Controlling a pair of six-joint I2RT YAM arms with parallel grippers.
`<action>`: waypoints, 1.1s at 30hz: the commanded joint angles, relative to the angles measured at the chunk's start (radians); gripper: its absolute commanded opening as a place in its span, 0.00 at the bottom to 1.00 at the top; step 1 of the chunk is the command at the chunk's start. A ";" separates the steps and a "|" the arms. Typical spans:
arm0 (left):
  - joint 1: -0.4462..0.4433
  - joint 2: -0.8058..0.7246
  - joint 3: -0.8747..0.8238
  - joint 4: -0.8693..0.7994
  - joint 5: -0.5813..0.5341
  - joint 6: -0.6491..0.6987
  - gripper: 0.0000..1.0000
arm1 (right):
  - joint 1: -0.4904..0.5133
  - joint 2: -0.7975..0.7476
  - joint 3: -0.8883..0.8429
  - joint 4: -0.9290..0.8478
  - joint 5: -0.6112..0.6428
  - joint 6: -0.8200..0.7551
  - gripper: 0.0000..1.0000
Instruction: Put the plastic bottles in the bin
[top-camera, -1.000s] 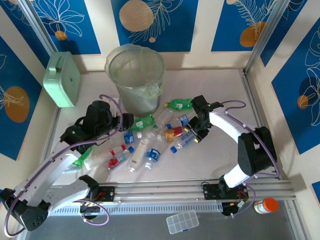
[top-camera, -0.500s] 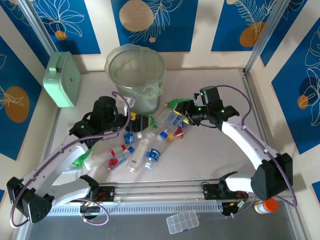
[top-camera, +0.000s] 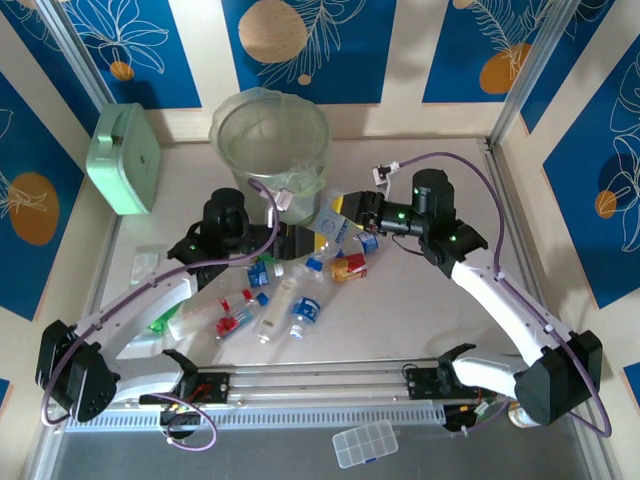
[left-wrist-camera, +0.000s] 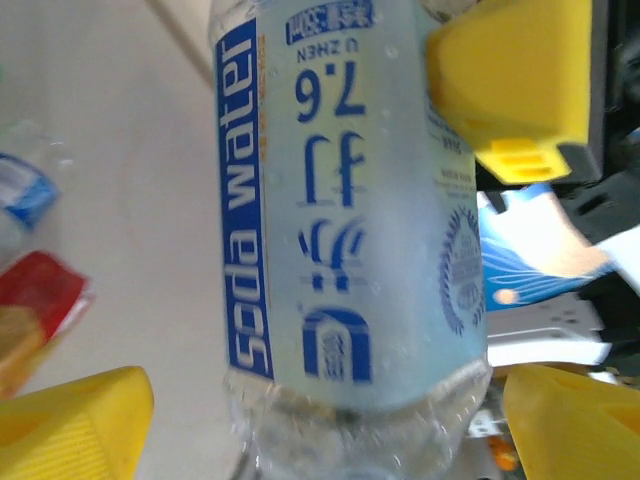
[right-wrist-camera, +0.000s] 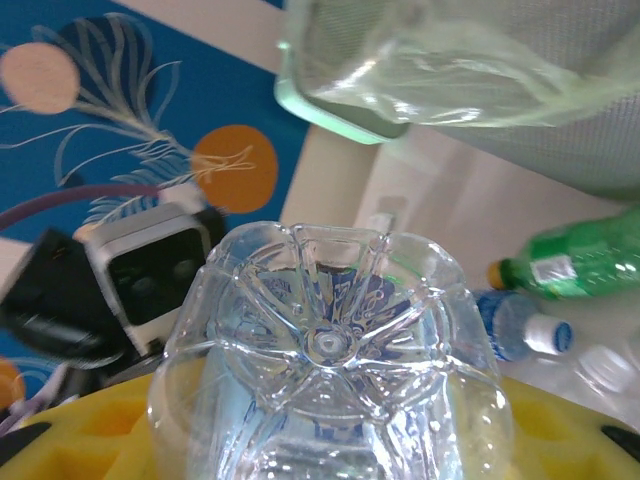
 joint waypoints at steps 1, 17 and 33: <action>-0.009 0.026 -0.026 0.283 0.153 -0.160 0.89 | 0.004 -0.036 -0.033 0.178 -0.103 0.022 0.45; -0.021 0.054 -0.049 0.567 0.196 -0.334 0.68 | 0.039 -0.048 -0.074 0.309 -0.155 0.067 0.45; -0.042 0.052 -0.050 0.624 0.205 -0.355 0.41 | 0.067 -0.092 -0.013 0.120 -0.062 -0.044 0.81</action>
